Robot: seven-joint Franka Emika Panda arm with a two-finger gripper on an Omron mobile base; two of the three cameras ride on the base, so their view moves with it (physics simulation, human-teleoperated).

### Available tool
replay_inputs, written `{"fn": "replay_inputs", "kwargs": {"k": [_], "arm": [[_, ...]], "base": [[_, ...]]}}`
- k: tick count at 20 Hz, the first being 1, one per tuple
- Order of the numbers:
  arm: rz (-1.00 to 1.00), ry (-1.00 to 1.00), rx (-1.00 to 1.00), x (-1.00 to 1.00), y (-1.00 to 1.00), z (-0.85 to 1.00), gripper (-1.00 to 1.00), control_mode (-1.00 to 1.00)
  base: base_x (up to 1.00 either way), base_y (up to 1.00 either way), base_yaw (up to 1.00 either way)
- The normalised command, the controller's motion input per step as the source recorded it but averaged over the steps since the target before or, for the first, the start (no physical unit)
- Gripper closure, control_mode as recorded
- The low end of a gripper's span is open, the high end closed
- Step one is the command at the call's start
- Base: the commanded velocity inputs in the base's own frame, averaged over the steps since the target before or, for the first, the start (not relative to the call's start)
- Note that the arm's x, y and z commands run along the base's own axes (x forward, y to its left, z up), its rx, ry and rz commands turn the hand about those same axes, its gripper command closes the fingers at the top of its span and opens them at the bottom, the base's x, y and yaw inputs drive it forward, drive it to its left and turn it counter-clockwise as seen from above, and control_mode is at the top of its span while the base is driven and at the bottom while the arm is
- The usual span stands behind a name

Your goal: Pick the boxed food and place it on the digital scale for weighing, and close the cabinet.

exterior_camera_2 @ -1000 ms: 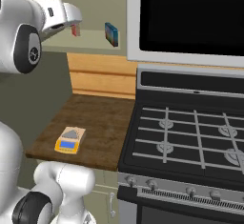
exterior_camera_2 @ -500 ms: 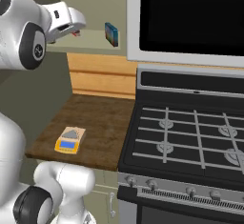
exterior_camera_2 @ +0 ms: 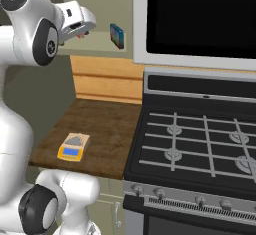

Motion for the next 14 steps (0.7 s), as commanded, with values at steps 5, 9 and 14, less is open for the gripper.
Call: {"fn": "replay_inputs", "kwargs": {"k": [5, 9, 14], "arm": [[0.00, 0.00, -0.06, 0.19, 0.00, -0.10, -1.00, -1.00], [0.00, 0.05, -0.04, 0.43, 0.00, 0.00, -1.00, -1.00], [0.00, 0.00, 0.00, 0.34, -0.04, 0.00, -1.00, -1.00]], "base": [[0.00, 0.00, 0.00], [0.00, 0.00, 0.00], [0.00, 0.00, 0.00]]}}
